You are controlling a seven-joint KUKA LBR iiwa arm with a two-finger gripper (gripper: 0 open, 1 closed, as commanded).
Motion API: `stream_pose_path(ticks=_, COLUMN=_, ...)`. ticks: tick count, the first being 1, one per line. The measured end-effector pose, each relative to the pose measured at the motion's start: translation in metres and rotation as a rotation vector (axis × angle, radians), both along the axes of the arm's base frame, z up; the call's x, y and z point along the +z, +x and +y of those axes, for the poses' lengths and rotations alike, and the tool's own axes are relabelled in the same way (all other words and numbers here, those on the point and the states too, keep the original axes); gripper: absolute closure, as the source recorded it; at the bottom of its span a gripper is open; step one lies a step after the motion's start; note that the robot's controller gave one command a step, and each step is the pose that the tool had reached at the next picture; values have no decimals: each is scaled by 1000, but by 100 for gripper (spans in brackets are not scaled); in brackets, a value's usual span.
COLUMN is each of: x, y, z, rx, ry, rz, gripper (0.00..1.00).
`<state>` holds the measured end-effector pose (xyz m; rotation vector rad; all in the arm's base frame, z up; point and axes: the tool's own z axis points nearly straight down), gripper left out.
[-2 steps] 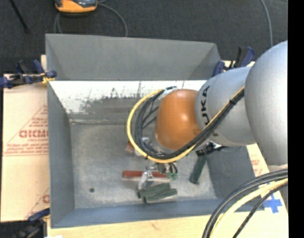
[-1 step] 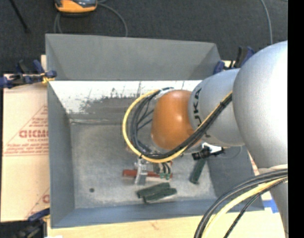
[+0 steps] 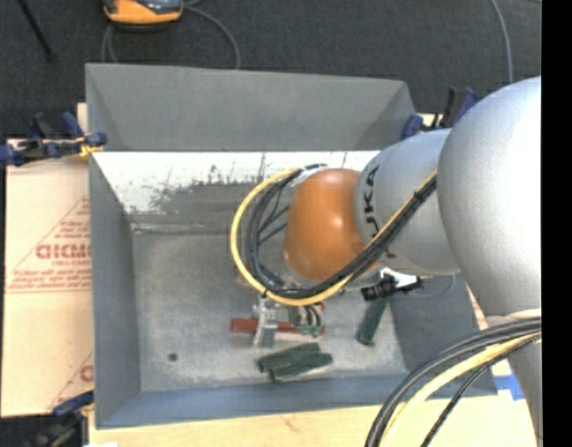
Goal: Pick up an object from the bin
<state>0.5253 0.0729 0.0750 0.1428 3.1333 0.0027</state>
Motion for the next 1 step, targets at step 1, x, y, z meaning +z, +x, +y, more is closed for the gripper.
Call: stream_pose_path(ticks=1, x=123, y=-7, z=-13, rx=-29, ry=-1, rz=2, gripper=100)
